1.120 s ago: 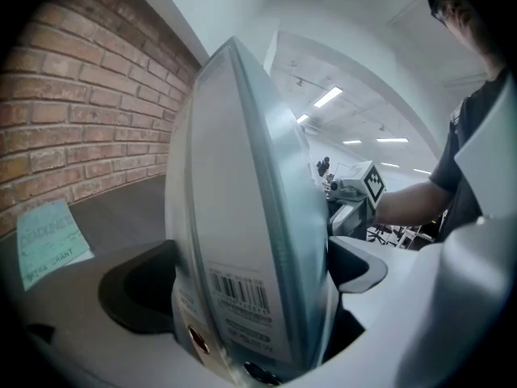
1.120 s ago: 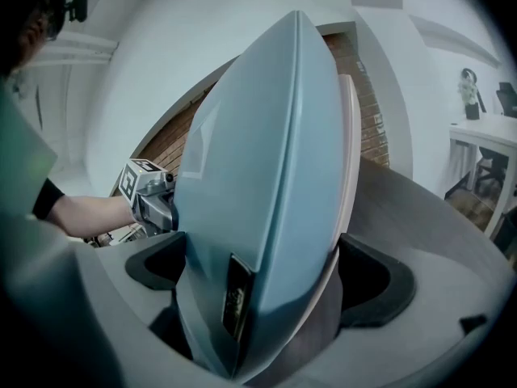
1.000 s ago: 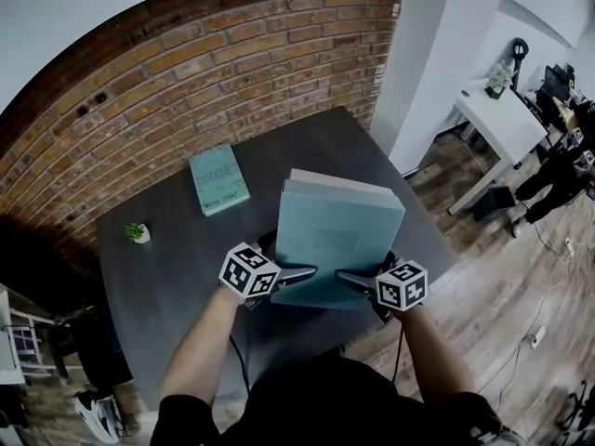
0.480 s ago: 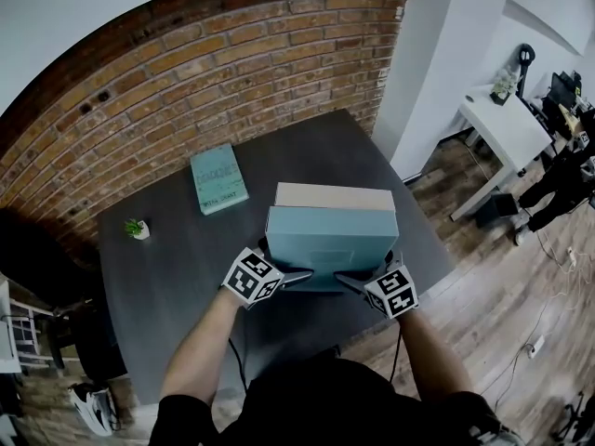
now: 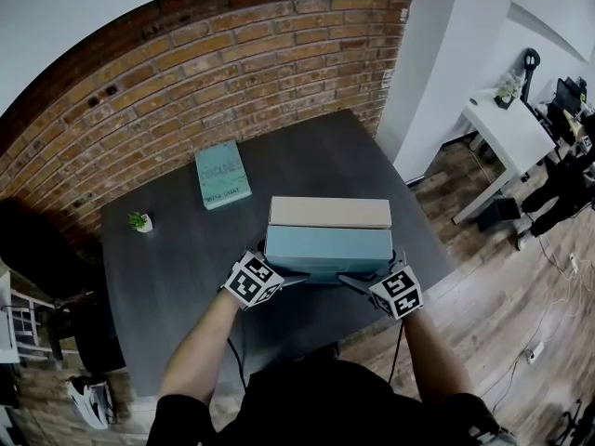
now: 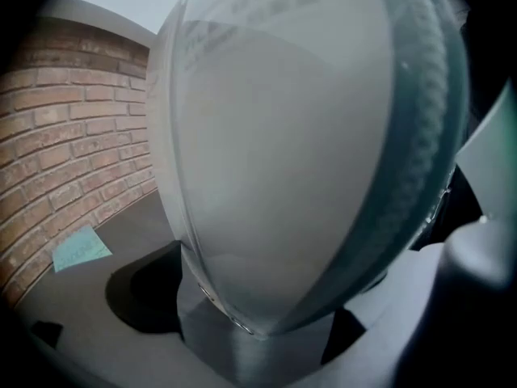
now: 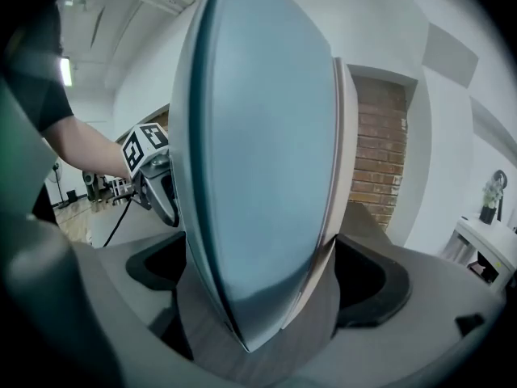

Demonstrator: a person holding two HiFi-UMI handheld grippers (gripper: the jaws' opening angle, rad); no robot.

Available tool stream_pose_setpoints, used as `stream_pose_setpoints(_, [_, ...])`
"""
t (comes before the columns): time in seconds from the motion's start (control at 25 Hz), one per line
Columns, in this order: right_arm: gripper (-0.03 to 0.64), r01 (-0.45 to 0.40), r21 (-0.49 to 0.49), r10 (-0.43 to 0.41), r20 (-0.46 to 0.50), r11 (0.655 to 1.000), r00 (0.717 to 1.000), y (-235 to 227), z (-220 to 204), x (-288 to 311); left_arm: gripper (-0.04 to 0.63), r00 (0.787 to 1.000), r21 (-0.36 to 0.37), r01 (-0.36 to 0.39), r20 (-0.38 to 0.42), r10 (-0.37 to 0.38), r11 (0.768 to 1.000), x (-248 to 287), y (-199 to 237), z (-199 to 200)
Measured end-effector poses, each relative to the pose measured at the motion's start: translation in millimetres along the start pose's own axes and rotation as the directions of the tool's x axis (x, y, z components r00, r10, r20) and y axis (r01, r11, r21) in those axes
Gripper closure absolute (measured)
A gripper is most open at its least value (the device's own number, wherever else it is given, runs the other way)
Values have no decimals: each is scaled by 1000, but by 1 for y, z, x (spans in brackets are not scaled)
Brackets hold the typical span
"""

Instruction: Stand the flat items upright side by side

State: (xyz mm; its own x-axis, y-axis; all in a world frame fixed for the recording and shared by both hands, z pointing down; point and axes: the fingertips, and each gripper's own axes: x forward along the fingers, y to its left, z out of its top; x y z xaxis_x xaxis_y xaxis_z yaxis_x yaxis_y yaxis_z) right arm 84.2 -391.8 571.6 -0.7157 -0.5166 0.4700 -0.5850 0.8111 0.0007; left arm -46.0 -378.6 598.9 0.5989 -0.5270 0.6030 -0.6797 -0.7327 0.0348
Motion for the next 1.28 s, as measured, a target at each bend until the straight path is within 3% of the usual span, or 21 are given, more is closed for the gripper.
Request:
stream_pose_setpoints(0.28, [33,-19,15,18,17,1000,1000,0,11,-2,15,999,20,-37,33,36,999,-9,1,13])
stream_pose_setpoints(0.48, [40,26,21,-27,29,999,999,-9,7,-7,28,997,23,-71,39,70,997,-1,-5,21])
stream_pose_setpoints(1.0, [52,133,54,-136,49,990,990,-67,-4,-44,34,998,95,-56,45,52,994,53,-19,65])
stream_pose_setpoints(1.28, [74,120,89,-127,76,989,989,-84,-1,-50,32,998,52,-38,46,36,998,68,-17,73])
